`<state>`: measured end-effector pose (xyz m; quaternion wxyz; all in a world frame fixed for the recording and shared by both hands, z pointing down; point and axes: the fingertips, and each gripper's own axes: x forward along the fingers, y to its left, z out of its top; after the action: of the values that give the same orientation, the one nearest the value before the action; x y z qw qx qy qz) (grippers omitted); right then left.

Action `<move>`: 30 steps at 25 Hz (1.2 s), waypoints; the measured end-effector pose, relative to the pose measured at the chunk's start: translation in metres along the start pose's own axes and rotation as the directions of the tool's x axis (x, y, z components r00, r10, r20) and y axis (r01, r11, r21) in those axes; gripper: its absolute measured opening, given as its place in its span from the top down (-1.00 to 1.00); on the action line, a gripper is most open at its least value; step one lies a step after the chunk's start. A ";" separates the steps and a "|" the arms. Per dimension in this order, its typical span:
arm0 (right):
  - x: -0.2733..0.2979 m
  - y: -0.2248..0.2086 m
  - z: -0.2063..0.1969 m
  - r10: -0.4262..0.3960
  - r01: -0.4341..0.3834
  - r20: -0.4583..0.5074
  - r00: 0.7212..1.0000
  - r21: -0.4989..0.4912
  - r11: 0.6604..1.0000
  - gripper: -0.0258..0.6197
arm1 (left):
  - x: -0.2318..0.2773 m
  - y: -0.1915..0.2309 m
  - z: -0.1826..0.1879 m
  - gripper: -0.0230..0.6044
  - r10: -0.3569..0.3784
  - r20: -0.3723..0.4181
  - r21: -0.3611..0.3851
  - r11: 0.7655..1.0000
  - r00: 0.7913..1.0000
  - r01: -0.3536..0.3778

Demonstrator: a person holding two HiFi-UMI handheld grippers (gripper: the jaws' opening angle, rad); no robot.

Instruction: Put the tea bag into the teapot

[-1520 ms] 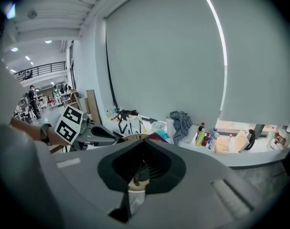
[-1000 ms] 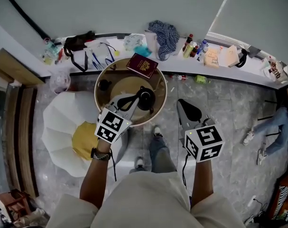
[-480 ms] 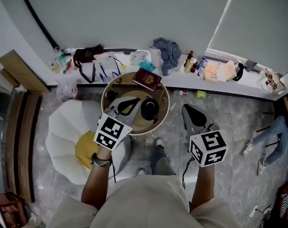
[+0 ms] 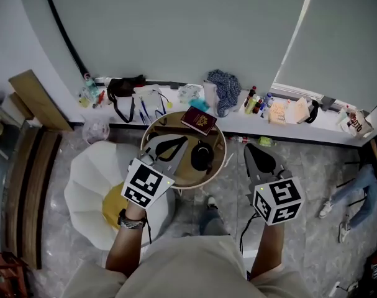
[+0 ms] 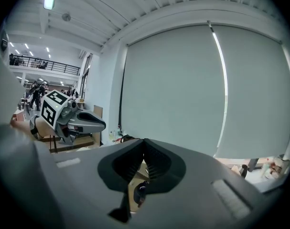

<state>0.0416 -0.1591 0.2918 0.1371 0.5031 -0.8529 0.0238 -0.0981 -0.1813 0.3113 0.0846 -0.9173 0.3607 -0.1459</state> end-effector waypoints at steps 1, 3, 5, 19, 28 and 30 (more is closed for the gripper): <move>-0.003 0.003 0.004 0.002 -0.002 0.009 1.000 -0.005 1.000 0.90 | -0.005 -0.001 0.004 0.91 0.002 0.007 0.006 1.000 1.000 -0.002; -0.006 0.008 0.013 0.008 -0.008 0.026 1.000 -0.012 1.000 0.90 | -0.014 -0.001 0.012 0.91 0.007 0.020 0.016 1.000 1.000 -0.007; -0.009 0.012 0.021 0.012 -0.011 0.038 0.999 -0.018 1.000 0.90 | -0.021 -0.001 0.020 0.91 0.010 0.031 0.025 1.000 0.999 -0.011; -0.034 0.033 0.043 0.018 -0.012 0.080 0.997 -0.082 0.997 0.90 | -0.056 -0.004 0.046 0.91 0.045 0.079 0.057 0.997 0.996 -0.050; -0.039 0.033 0.042 0.008 -0.003 0.064 0.998 -0.088 0.996 0.90 | -0.057 -0.004 0.049 0.91 0.041 0.076 0.054 0.998 0.996 -0.045; -0.039 0.033 0.042 0.010 -0.005 0.060 0.998 -0.088 0.996 0.90 | -0.057 -0.005 0.050 0.91 0.039 0.075 0.052 0.998 0.996 -0.043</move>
<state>0.0219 -0.1166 0.2449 0.1333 0.4939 -0.8588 -0.0282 -0.1180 -0.1363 0.2542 0.1256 -0.9118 0.3721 -0.1196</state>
